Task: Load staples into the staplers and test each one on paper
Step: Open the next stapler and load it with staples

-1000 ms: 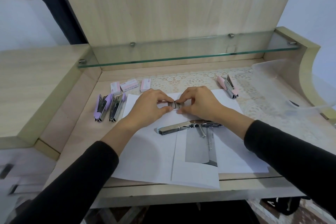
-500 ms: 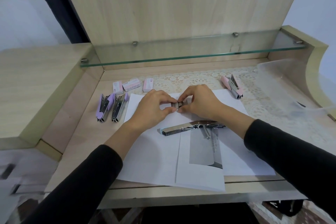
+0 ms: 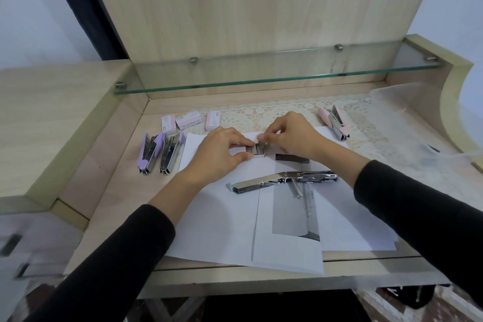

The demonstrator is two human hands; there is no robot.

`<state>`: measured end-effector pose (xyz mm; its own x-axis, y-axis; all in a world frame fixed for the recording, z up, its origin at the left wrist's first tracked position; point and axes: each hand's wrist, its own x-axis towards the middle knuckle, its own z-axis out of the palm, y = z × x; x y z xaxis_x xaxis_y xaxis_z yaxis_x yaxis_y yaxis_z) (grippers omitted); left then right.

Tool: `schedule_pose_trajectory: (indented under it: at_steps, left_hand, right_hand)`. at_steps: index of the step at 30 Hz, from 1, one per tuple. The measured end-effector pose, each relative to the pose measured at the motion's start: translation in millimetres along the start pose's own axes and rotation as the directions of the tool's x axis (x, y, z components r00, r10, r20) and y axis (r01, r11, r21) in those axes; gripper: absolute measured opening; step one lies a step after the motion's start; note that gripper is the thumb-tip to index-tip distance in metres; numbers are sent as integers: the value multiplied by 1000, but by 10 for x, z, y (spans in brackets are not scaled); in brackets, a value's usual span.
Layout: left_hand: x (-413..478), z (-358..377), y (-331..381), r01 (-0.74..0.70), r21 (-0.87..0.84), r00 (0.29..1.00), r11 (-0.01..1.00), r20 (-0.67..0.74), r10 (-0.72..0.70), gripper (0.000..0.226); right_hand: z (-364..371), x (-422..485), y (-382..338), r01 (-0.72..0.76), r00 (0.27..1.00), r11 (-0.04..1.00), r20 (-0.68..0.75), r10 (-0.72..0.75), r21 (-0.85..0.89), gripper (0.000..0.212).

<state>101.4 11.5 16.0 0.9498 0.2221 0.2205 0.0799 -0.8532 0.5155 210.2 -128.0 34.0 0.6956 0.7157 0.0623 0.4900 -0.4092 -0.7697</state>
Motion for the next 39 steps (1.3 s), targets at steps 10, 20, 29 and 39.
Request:
schedule_pose_trajectory:
  at_steps: [10, 20, 29, 39]
  left_hand:
    - [10, -32, 28, 13, 45, 1000, 999, 21, -14, 23]
    - [-58, -73, 98, 16, 47, 1000, 999, -5, -15, 24]
    - [-217, -181, 119, 56, 173, 998, 983, 18, -60, 34]
    - [-216, -219, 60, 138, 192, 987, 972, 50, -150, 39]
  right_hand:
    - [-69, -73, -36, -152, 987, 916, 2, 163, 371, 24]
    - [-308, -277, -26, -220, 975, 807, 141, 170, 548, 13]
    - [-535, -621, 15, -228, 973, 804, 102, 206, 549, 21]
    - [-270, -533, -56, -132, 983, 984, 113, 145, -116, 32]
